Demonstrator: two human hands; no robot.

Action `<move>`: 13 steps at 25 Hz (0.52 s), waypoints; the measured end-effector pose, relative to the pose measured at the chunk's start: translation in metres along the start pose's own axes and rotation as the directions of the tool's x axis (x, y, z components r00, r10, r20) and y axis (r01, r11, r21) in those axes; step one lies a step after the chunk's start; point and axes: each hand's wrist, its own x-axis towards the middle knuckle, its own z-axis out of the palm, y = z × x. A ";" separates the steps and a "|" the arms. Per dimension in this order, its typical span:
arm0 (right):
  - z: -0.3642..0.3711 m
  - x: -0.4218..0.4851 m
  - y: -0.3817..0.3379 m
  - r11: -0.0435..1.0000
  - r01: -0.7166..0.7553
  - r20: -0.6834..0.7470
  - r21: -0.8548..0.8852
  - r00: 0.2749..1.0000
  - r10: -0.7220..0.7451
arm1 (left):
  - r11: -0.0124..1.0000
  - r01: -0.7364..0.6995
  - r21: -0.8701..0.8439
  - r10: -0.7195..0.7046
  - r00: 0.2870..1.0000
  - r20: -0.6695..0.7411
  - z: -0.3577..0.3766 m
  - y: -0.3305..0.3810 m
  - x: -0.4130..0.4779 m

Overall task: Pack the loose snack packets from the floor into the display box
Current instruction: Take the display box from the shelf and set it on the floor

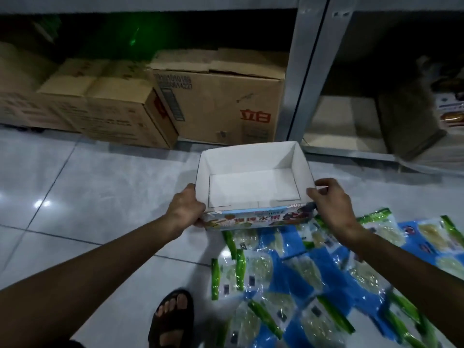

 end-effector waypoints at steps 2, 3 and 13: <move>-0.003 0.000 -0.008 0.997 -0.014 -0.040 0.076 0.999 0.017 | 0.999 -0.011 -0.052 0.011 1.000 -0.011 -0.003 0.007 -0.005; -0.003 -0.003 -0.012 0.996 -0.009 -0.041 0.094 0.999 0.013 | 0.998 -0.008 -0.064 0.007 1.000 -0.010 -0.009 0.009 -0.010; 0.002 -0.057 -0.094 0.974 0.054 0.273 0.219 0.955 -0.114 | 0.979 0.002 -0.205 -0.022 0.995 -0.096 -0.095 -0.020 -0.066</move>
